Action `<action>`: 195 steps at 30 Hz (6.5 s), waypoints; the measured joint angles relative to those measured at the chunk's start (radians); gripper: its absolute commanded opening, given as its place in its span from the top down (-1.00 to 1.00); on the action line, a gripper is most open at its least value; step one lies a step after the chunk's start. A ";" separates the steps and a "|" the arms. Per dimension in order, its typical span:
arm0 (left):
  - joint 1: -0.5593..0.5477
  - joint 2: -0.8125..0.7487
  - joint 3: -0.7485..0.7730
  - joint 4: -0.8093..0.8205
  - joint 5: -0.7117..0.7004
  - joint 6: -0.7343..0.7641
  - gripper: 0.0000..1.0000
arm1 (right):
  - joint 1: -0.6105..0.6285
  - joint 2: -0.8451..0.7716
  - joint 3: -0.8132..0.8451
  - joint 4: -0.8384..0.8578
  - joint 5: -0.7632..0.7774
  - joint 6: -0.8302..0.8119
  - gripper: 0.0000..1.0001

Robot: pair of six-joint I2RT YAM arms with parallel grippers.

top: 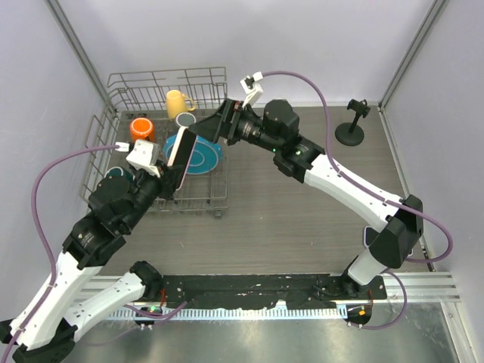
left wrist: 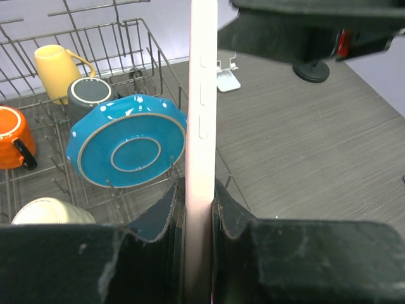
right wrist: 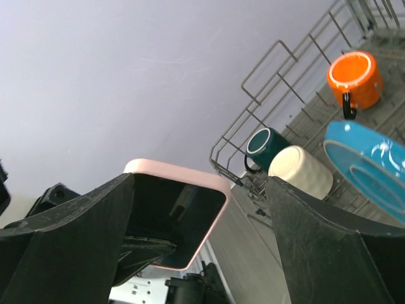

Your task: Place the phone on the phone stand

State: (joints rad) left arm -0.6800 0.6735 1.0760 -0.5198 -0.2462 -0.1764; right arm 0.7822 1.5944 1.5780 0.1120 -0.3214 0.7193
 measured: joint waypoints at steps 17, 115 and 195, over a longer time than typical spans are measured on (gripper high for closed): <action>0.000 0.036 -0.034 0.091 -0.026 -0.008 1.00 | 0.038 -0.038 -0.156 0.180 0.146 0.256 -0.80; 0.002 -0.004 0.047 0.061 -0.111 -0.245 -0.99 | -0.091 -0.098 -0.220 0.167 0.290 -0.092 0.99; 0.045 0.270 0.047 0.142 -0.166 -0.034 -1.00 | -0.375 0.830 0.406 0.308 0.868 -0.849 0.99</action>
State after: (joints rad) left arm -0.6353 0.9432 1.1233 -0.3775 -0.4122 -0.2100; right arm 0.4068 2.4245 1.9835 0.4198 0.5465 -0.1295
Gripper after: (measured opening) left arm 0.996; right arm 0.811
